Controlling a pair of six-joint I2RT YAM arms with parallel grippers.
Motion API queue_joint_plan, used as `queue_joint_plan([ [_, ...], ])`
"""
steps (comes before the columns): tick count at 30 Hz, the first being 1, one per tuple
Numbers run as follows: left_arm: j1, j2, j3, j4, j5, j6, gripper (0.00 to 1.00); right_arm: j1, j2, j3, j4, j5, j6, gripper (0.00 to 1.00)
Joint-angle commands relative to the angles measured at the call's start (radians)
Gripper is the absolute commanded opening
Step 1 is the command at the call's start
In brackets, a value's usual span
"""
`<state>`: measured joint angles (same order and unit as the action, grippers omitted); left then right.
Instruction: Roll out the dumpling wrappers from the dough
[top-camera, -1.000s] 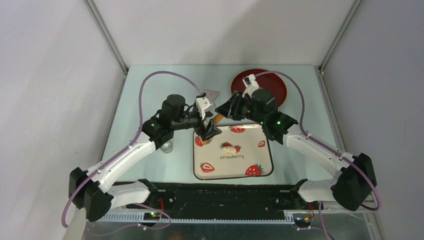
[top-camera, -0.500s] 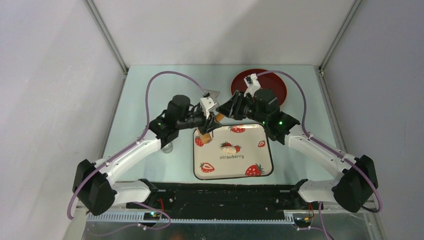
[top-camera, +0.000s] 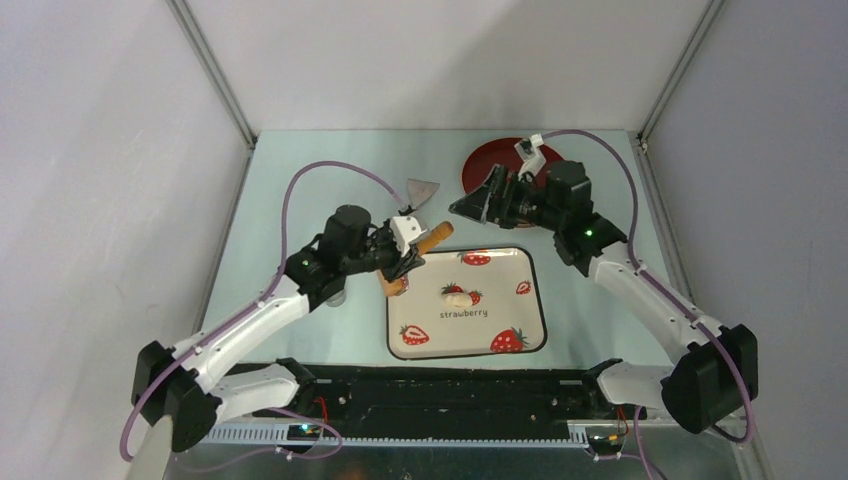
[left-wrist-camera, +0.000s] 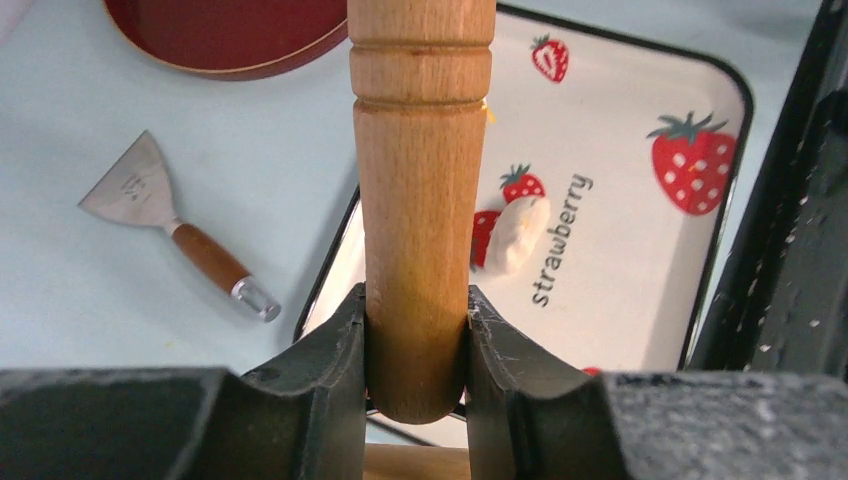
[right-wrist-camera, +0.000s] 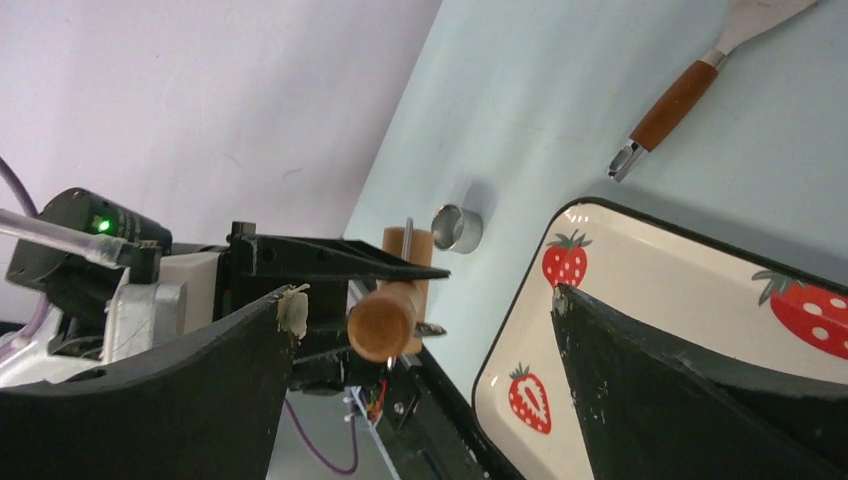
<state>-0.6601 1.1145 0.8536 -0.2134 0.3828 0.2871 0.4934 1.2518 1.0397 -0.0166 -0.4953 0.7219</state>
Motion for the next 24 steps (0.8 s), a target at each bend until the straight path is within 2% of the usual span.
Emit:
queue_joint_plan([
  [1, -0.003, -0.091, -0.003, -0.044, -0.061, 0.147, 0.0, -0.072, -0.049, 0.05, -0.106, -0.227, -0.05, 0.99],
  [4, -0.002, -0.129, -0.025, -0.064, -0.059, 0.187, 0.0, -0.076, -0.014, 0.111, -0.253, -0.29, -0.096, 0.99],
  [7, -0.002, -0.142, -0.024, -0.077, -0.046, 0.189, 0.0, -0.028, 0.03, 0.167, -0.359, -0.296, -0.142, 0.99],
  [12, -0.009, -0.151, -0.021, -0.099, 0.0, 0.189, 0.0, 0.082, 0.095, 0.211, -0.377, -0.324, -0.144, 0.94],
  [19, -0.027, -0.159, -0.018, -0.114, 0.001, 0.187, 0.0, 0.17, 0.266, 0.31, -0.375, -0.361, -0.146, 0.75],
  [24, -0.037, -0.166, -0.019, -0.12, -0.004, 0.188, 0.0, 0.194, 0.346, 0.347, -0.345, -0.421, -0.117, 0.67],
])
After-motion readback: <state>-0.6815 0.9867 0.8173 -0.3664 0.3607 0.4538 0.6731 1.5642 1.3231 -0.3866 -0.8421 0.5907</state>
